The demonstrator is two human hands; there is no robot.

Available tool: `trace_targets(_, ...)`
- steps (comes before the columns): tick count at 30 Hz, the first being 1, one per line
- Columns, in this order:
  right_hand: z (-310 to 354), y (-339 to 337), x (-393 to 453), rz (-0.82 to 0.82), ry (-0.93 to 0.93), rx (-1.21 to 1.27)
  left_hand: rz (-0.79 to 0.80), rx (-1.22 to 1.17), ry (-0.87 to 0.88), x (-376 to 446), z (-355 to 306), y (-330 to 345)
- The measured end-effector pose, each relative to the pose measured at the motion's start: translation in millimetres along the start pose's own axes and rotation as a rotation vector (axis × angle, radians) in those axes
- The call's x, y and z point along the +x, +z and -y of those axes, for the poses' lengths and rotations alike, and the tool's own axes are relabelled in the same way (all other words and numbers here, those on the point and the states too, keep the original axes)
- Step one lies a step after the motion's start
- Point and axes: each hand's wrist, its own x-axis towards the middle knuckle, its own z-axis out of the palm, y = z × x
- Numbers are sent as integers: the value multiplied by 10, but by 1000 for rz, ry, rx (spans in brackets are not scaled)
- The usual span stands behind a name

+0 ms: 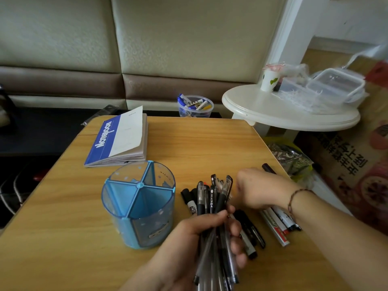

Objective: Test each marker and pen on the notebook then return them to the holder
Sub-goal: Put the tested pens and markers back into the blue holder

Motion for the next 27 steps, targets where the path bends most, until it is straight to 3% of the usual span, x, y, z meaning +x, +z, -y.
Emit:
trace_targets(5,72,29,49,53,-8,72,-2,25,21,-6,16,-32)
trace_targets(9,36,45,29,9,17,71,15,128,-64,-29,7,-71)
trace_targets(11,-16,-60,-92,-113,34,58,39,90,-48,-32,3,-41)
trace_targets(14,-93,-299,-458,-474,-7,-161,6,-94,-5,2,15,-56)
trace_targets(16,-86,-345,-704,-717,-151,-416,13,-135,-22,16,8,-59)
trace_targets(18,-38,-254,-884,-848,-429,-502,-90,-24,21,18,23,-32)
trace_targets(21,33,95,-977,-789,-693,-602,-237,179,301,31,73,-93)
trace_targets(23,82,229,-1032,-761,-739,-653,-196,325,317,37,79,-76)
trace_targets(25,64,298,-1080,-801,-765,-540,-106,278,142,39,90,-90)
trace_targets(27,2,371,-1094,-890,-771,-162,-36,300,106,24,113,-119)
